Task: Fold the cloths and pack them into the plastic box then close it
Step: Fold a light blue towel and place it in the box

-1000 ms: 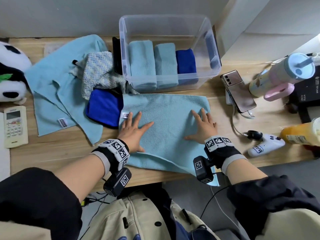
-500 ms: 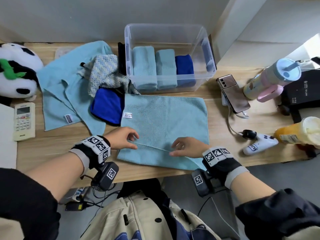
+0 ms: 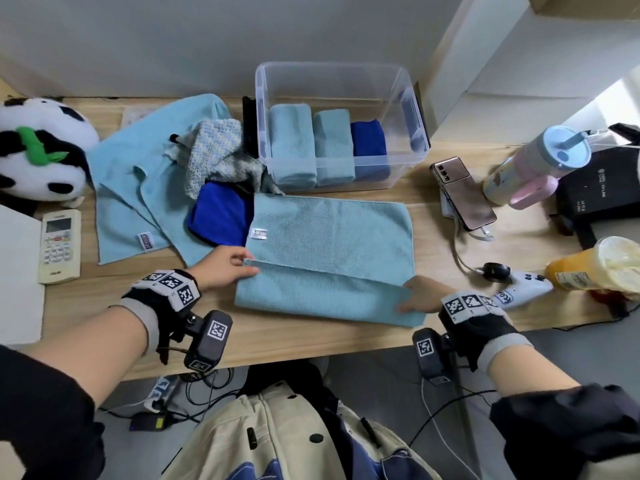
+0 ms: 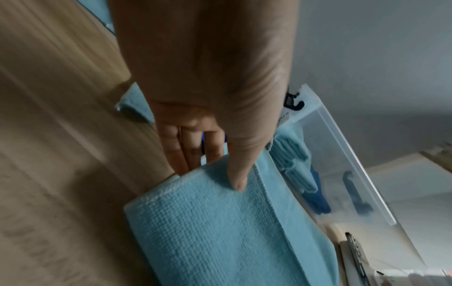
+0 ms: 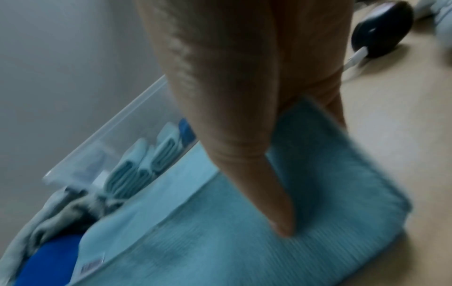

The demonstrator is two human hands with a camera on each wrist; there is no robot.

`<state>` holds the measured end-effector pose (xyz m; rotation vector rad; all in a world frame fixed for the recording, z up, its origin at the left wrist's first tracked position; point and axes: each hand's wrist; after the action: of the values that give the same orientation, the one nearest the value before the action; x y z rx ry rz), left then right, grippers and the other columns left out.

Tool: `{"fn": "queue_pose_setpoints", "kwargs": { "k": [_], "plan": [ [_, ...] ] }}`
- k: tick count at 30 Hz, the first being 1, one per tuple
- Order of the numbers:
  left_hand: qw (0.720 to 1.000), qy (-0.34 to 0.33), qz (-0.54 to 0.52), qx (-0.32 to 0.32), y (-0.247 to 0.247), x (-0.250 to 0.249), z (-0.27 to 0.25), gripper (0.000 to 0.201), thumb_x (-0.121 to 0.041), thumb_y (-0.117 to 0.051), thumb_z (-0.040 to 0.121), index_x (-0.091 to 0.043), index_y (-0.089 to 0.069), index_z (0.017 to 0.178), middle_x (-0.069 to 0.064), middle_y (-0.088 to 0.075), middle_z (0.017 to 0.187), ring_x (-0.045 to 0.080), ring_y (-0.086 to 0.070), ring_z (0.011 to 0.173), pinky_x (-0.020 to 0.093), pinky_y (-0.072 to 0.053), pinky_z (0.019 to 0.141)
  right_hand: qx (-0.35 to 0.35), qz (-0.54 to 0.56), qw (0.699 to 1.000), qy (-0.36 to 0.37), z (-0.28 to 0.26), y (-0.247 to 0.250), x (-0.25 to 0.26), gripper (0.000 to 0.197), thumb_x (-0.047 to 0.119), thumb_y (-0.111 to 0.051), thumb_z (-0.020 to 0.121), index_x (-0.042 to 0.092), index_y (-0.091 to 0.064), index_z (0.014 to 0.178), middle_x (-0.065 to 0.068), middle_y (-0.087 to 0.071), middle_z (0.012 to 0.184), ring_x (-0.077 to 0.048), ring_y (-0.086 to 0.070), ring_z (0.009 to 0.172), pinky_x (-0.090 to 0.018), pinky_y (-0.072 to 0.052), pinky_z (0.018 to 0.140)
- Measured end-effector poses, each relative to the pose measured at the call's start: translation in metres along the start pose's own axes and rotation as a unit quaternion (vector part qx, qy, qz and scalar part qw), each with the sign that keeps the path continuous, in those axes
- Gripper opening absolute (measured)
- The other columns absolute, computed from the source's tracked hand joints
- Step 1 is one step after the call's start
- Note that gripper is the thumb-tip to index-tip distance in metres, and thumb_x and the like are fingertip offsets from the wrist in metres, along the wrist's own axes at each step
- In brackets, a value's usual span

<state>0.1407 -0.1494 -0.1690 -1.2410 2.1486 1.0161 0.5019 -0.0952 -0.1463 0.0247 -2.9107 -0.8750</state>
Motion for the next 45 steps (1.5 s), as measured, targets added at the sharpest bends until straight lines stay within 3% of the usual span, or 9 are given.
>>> {"fn": "queue_pose_setpoints", "kwargs": {
  "k": [3,7,11,14,16,20,35,40,45],
  "plan": [
    [0.996,-0.011,-0.068,-0.063,0.006,-0.013,0.009,0.023,-0.001,-0.062,0.085,-0.005,-0.055,0.107,0.000,-0.063,0.079,0.001,-0.061,0.066,0.000,-0.044,0.055,-0.098,0.170,0.980,0.031,0.008,0.020,-0.010,0.022,0.017,-0.066,0.084,-0.005,-0.067,0.089,-0.021,-0.065,0.088,-0.020,-0.053,0.077,-0.029,-0.036,0.062],
    [0.980,-0.040,-0.128,-0.146,0.015,-0.027,0.025,0.018,-0.003,-0.062,0.085,-0.002,-0.059,0.103,-0.015,-0.066,0.062,-0.012,-0.059,0.053,0.003,-0.048,0.058,-0.233,0.321,0.918,0.026,0.027,0.035,-0.012,0.007,0.017,-0.066,0.084,0.011,-0.068,0.086,-0.012,-0.062,0.080,-0.020,-0.056,0.078,-0.030,-0.041,0.069],
    [0.960,-0.022,-0.161,-0.228,0.020,-0.035,0.044,0.014,-0.012,-0.067,0.084,-0.005,-0.060,0.094,0.012,-0.066,0.086,0.005,-0.062,0.065,0.026,-0.050,0.075,-0.297,0.421,0.857,-0.005,0.043,0.044,-0.004,0.015,0.020,-0.064,0.085,0.010,-0.069,0.094,-0.008,-0.065,0.086,-0.018,-0.060,0.080,-0.034,-0.050,0.076],
    [0.954,-0.011,-0.143,-0.263,0.021,-0.035,0.059,0.011,-0.015,-0.067,0.084,-0.006,-0.060,0.084,0.006,-0.063,0.074,0.017,-0.058,0.078,0.029,-0.043,0.078,-0.308,0.432,0.847,-0.041,0.056,0.046,-0.001,0.027,0.042,-0.061,0.077,0.017,-0.068,0.086,-0.006,-0.068,0.086,-0.020,-0.060,0.077,-0.038,-0.052,0.079],
    [0.950,-0.007,-0.146,-0.275,0.022,-0.038,0.067,0.013,-0.017,-0.066,0.085,-0.005,-0.064,0.086,0.004,-0.064,0.074,0.018,-0.058,0.084,0.029,-0.045,0.079,-0.311,0.438,0.841,-0.062,0.065,0.046,-0.001,0.040,0.046,-0.059,0.075,0.015,-0.069,0.099,-0.007,-0.070,0.096,-0.020,-0.061,0.082,-0.039,-0.051,0.084],
    [0.940,0.003,-0.157,-0.302,0.025,-0.044,0.079,0.029,-0.021,-0.070,0.082,0.002,-0.068,0.099,0.017,-0.070,0.098,0.025,-0.066,0.094,0.037,-0.051,0.087,-0.305,0.434,0.844,-0.076,0.069,0.053,0.005,0.036,0.033,-0.057,0.088,0.010,-0.066,0.114,-0.005,-0.063,0.094,-0.019,-0.057,0.082,-0.027,-0.043,0.073],
    [0.942,0.080,0.000,-0.327,0.019,-0.056,0.092,0.025,-0.029,-0.064,0.085,-0.008,-0.068,0.098,0.011,-0.070,0.098,0.029,-0.065,0.092,0.027,-0.044,0.073,-0.296,0.391,0.859,-0.146,0.090,0.071,0.015,0.037,0.031,-0.052,0.092,0.013,-0.058,0.124,-0.010,-0.064,0.116,-0.027,-0.060,0.101,-0.024,-0.038,0.075],
    [0.950,0.089,-0.009,-0.300,0.019,-0.057,0.095,0.036,-0.029,-0.068,0.083,-0.009,-0.058,0.111,0.008,-0.065,0.095,0.026,-0.061,0.087,0.029,-0.044,0.075,-0.276,0.365,0.872,-0.178,0.099,0.072,0.015,0.024,0.038,-0.060,0.081,0.017,-0.049,0.086,-0.002,-0.049,0.070,-0.024,-0.050,0.070,-0.023,-0.037,0.056],
    [0.955,0.079,-0.122,-0.259,0.018,-0.054,0.093,0.043,-0.016,-0.076,0.076,-0.006,-0.056,0.113,0.016,-0.065,0.102,0.029,-0.064,0.092,0.040,-0.053,0.086,-0.260,0.350,0.880,-0.188,0.091,0.071,0.017,0.036,0.039,-0.066,0.079,0.012,-0.049,0.062,-0.003,-0.050,0.058,-0.023,-0.053,0.059,-0.022,-0.034,0.050]
  ]
}}
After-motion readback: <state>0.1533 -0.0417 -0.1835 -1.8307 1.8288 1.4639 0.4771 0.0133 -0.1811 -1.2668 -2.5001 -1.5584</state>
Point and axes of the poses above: each hand's wrist, its own z-axis towards the middle knuckle, its own y-axis out of the back of the hand, x = y × z
